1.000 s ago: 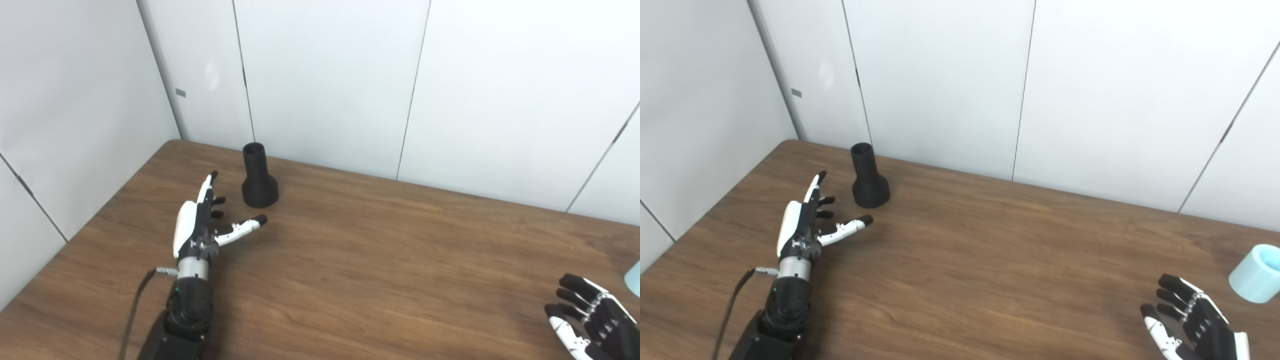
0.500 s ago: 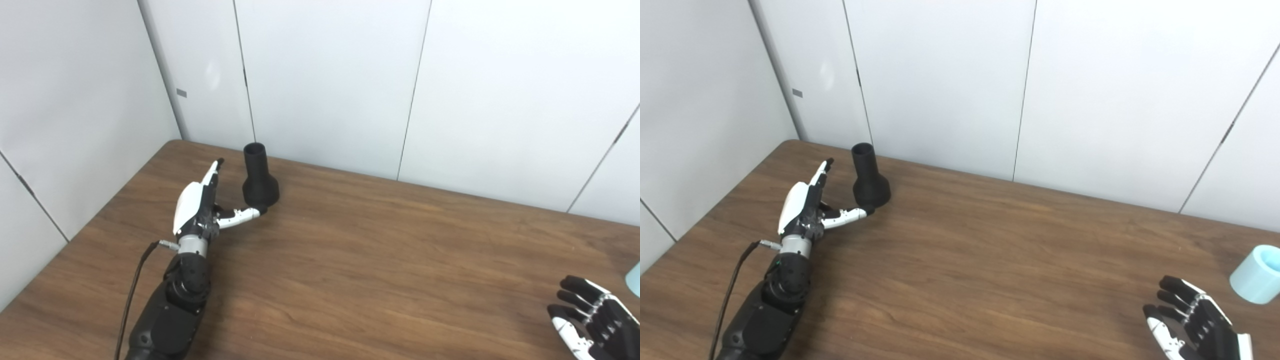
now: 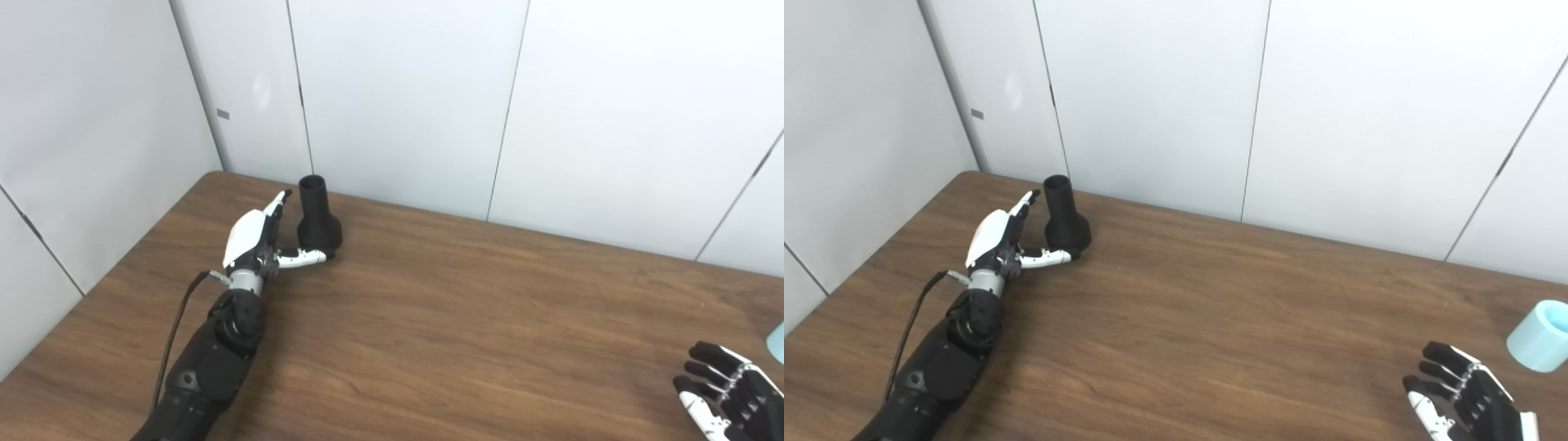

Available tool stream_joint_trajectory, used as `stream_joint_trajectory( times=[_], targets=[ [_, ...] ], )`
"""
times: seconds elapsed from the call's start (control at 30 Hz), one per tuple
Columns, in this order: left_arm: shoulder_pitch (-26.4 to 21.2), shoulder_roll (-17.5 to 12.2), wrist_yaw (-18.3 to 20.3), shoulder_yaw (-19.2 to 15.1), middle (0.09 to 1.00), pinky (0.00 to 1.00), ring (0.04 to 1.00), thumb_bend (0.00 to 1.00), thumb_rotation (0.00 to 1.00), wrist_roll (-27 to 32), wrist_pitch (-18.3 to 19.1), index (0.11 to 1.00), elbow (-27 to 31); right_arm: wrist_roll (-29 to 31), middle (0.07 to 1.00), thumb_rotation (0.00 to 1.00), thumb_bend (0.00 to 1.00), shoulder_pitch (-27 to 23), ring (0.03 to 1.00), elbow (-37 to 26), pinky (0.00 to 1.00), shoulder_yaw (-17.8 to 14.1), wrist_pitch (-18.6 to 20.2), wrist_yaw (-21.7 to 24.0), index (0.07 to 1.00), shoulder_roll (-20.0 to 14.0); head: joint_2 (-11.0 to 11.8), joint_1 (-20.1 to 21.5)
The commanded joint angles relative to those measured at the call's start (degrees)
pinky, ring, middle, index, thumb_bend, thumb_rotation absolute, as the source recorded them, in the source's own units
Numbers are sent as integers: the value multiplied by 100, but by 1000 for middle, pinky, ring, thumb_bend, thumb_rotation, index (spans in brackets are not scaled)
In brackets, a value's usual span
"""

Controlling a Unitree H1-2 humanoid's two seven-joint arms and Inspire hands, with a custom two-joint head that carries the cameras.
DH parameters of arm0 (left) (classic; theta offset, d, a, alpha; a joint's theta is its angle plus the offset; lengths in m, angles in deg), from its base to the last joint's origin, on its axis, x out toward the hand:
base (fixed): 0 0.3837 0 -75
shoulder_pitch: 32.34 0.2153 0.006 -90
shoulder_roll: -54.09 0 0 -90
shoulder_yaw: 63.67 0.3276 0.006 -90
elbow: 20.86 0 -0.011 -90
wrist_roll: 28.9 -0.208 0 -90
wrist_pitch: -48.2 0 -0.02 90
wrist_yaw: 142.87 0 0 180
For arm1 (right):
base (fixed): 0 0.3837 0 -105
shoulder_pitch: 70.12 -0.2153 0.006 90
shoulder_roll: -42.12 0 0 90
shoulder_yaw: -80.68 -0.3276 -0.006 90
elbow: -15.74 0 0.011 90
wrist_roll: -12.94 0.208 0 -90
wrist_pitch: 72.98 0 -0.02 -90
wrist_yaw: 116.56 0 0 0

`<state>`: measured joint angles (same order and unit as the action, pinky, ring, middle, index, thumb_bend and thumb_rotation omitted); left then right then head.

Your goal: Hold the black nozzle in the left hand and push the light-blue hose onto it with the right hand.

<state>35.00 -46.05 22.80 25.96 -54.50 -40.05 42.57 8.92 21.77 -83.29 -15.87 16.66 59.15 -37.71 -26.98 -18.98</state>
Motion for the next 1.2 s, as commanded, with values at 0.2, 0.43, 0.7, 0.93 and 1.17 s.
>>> stream_joint_trajectory(
  times=[0.2,0.43,0.7,0.93,1.17],
  targets=[
    [-80,-77,-502,-226,924,738,854,1000,309,118,-660,960,-106,-23,689,0,220,-115,673,-151,579,-38,-159,-38,648,-48,53,-8],
    [-108,-73,-531,-357,931,741,864,1000,307,147,-564,957,-109,72,690,0,208,-121,676,-140,577,-56,-160,-2,644,-49,61,-21],
    [-169,-84,-626,-554,943,794,897,1000,305,360,-812,966,-145,122,693,0,210,-119,680,-176,591,-49,-91,6,649,-34,71,-35],
    [-192,-76,-682,-561,925,770,876,1000,297,396,-955,954,-218,149,703,0,194,-126,693,-143,618,-31,-102,41,661,-70,98,-32],
    [-176,-87,-393,-289,877,710,816,1000,299,324,-824,907,-160,167,697,0,195,-111,685,-189,602,-33,-71,40,654,-62,87,-14]
  ],
)
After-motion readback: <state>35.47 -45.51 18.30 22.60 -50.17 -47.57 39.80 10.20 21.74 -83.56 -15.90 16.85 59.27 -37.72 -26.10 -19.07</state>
